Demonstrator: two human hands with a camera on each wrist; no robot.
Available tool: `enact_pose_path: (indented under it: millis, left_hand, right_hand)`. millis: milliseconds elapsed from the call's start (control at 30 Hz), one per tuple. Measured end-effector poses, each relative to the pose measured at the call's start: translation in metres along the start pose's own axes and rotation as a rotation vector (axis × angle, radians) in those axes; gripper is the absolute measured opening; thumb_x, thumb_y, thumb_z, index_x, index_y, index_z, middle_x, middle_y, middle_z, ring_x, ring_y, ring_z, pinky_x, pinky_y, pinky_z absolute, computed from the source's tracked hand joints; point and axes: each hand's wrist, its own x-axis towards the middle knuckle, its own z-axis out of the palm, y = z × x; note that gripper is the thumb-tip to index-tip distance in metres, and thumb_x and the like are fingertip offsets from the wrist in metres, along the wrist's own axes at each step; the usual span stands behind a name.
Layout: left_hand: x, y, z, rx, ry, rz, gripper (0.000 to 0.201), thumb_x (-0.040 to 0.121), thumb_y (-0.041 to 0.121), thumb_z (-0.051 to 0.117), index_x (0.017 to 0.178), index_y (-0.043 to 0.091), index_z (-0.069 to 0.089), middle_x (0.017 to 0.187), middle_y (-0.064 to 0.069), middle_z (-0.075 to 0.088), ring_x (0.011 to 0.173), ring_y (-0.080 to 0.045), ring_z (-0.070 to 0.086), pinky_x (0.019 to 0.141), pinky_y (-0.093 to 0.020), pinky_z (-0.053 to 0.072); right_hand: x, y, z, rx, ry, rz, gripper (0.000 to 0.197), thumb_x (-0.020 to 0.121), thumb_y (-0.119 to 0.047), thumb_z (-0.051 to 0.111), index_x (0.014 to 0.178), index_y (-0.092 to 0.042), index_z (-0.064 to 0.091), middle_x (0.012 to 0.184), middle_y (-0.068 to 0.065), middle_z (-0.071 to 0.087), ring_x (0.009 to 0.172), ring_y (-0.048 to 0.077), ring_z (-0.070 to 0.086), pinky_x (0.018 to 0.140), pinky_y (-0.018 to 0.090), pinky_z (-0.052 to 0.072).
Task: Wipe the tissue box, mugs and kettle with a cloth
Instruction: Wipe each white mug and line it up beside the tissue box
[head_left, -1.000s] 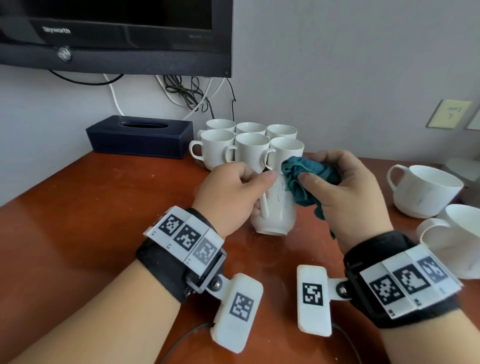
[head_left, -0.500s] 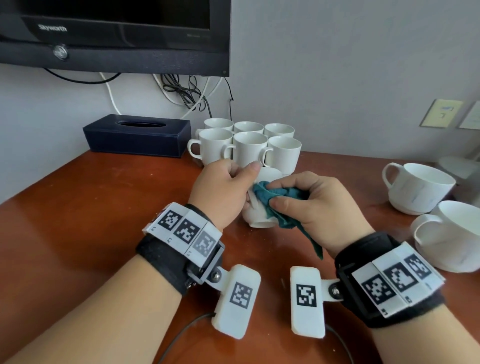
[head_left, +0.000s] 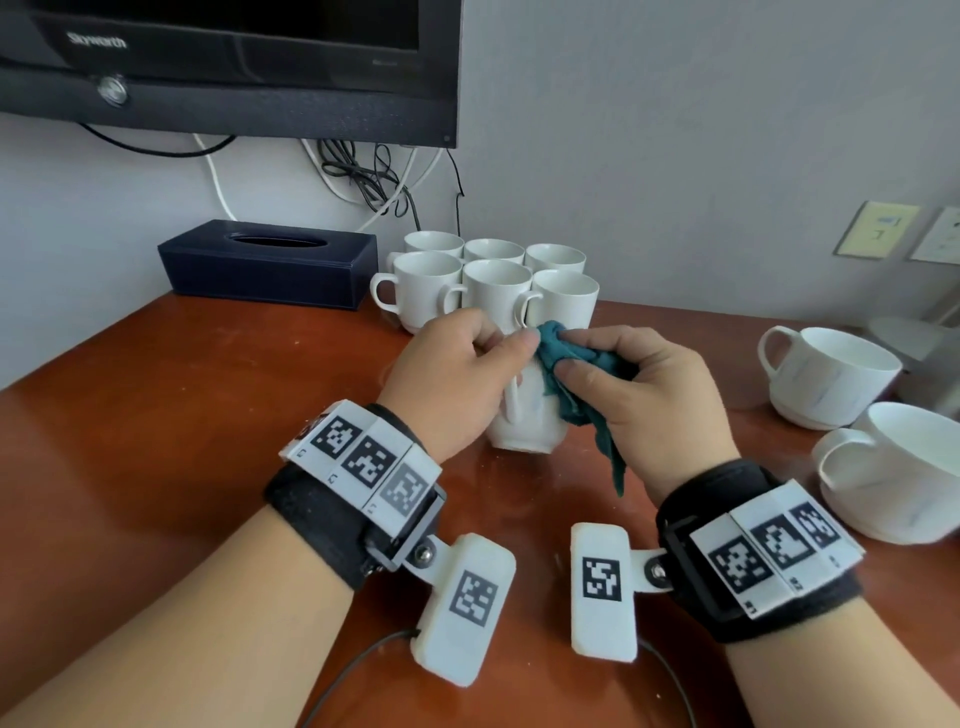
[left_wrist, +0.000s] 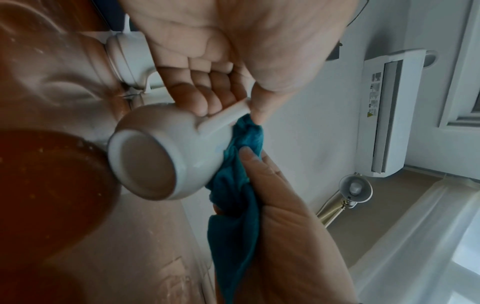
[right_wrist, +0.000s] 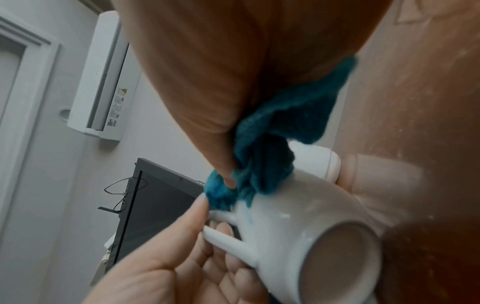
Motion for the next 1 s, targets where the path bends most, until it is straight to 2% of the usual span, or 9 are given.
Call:
enact_pose_path:
  millis: [100,200,300,467,667,733,800,900,1000]
  left_hand:
    - [0.002,-0.005,-0.002,-0.042,0.059,-0.047,0.053,0.082,0.065,0.058,0.086,0.013,0.068,0.073,-0.005,0.071,0.075,-0.029,0.071,0.079,-0.057,0.06]
    - [0.006,-0.01,-0.005,-0.063,0.1,-0.074,0.048,0.093,0.057,0.063,0.09,0.01,0.069,0.076,-0.008,0.072,0.077,-0.03,0.072,0.08,-0.058,0.06]
    - [0.008,-0.013,-0.007,-0.094,0.112,-0.112,0.045,0.098,0.051,0.064,0.093,0.006,0.068,0.078,-0.008,0.072,0.078,-0.029,0.073,0.08,-0.058,0.061]
    - [0.002,0.0,-0.005,-0.1,-0.009,-0.081,0.058,0.086,0.062,0.06,0.092,0.004,0.064,0.071,-0.003,0.068,0.074,-0.027,0.068,0.084,-0.059,0.059]
    - [-0.002,0.005,-0.003,0.007,-0.113,0.02,0.037,0.101,0.044,0.062,0.087,0.01,0.061,0.071,0.01,0.07,0.08,-0.025,0.069,0.086,-0.058,0.057]
    - [-0.001,0.004,-0.003,0.021,-0.096,0.012,0.039,0.1,0.048,0.061,0.089,0.011,0.061,0.071,0.012,0.07,0.081,-0.025,0.07,0.087,-0.057,0.057]
    - [0.001,0.002,-0.003,-0.007,-0.049,-0.018,0.047,0.094,0.058,0.06,0.09,0.011,0.062,0.075,0.002,0.07,0.083,-0.03,0.069,0.086,-0.058,0.058]
    - [0.003,-0.002,-0.004,-0.078,0.028,-0.087,0.056,0.088,0.062,0.059,0.097,0.007,0.066,0.088,-0.016,0.07,0.087,-0.036,0.069,0.086,-0.06,0.058]
    - [0.009,-0.008,-0.005,-0.226,0.083,-0.192,0.045,0.097,0.05,0.064,0.097,0.006,0.068,0.082,-0.012,0.068,0.074,-0.025,0.066,0.075,-0.048,0.061]
  right_hand:
    - [-0.004,0.002,0.003,0.019,-0.103,0.058,0.022,0.084,-0.01,0.085,0.092,-0.03,0.082,0.101,0.001,0.077,0.086,0.017,0.075,0.073,0.037,0.063]
    - [-0.009,-0.003,0.004,0.093,-0.187,0.109,0.023,0.083,0.0,0.082,0.093,-0.02,0.081,0.096,0.005,0.077,0.074,0.017,0.076,0.059,0.029,0.061]
    - [-0.01,-0.006,0.003,0.1,-0.244,0.134,0.021,0.084,0.002,0.081,0.096,-0.015,0.08,0.093,0.005,0.077,0.068,0.02,0.076,0.057,0.028,0.06]
    - [-0.003,0.004,0.002,0.007,-0.05,0.026,0.024,0.084,-0.011,0.084,0.092,-0.034,0.081,0.102,0.0,0.077,0.087,0.018,0.076,0.071,0.034,0.063]
    - [0.005,0.008,0.0,0.066,0.134,-0.026,0.023,0.086,-0.017,0.08,0.097,-0.038,0.081,0.109,-0.002,0.074,0.099,0.02,0.074,0.08,0.042,0.064]
    - [0.002,0.008,0.001,0.078,0.102,-0.025,0.025,0.086,-0.014,0.081,0.097,-0.037,0.081,0.109,0.0,0.074,0.1,0.021,0.074,0.083,0.044,0.064]
    - [-0.001,0.008,0.003,0.1,0.021,0.008,0.027,0.084,-0.01,0.083,0.093,-0.036,0.082,0.108,0.004,0.075,0.096,0.023,0.075,0.08,0.045,0.064]
    - [-0.005,0.003,0.004,0.062,-0.118,0.038,0.029,0.083,-0.003,0.083,0.09,-0.031,0.082,0.106,0.004,0.074,0.088,0.016,0.075,0.07,0.028,0.063]
    - [-0.009,-0.004,0.004,0.065,-0.223,0.089,0.024,0.083,0.001,0.082,0.094,-0.02,0.08,0.104,0.003,0.071,0.073,0.01,0.074,0.061,0.022,0.059]
